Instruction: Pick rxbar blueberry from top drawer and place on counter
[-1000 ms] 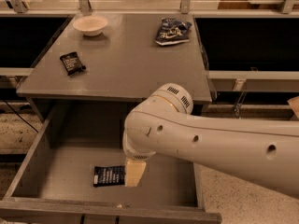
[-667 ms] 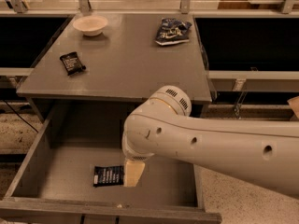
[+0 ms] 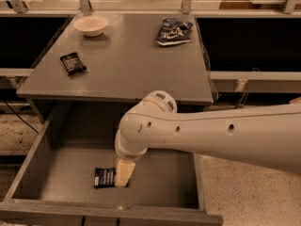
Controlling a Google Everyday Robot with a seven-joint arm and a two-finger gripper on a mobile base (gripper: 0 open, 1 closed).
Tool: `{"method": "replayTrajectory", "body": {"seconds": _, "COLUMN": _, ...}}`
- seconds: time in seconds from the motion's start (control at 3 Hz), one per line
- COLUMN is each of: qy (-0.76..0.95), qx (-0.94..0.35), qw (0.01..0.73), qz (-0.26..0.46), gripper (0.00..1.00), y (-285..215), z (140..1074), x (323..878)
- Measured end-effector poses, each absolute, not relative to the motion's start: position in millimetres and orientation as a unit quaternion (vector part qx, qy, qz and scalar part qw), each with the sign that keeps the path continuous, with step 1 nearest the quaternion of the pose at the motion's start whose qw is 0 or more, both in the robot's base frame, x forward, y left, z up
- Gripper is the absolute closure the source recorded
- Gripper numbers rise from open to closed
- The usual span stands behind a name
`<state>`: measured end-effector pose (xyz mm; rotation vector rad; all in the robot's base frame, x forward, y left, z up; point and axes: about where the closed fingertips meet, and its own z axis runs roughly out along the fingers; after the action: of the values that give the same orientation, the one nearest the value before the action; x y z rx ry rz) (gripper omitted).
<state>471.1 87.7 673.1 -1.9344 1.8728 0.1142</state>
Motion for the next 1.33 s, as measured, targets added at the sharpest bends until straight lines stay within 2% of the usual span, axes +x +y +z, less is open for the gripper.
{"method": "replayTrajectory", "body": {"seconds": 1.33, "qy": 0.677, "qx": -0.695, "qw": 0.233, "qz": 0.071, "gripper": 0.00, "y": 107.5, "z": 643.3, "x": 461.7}}
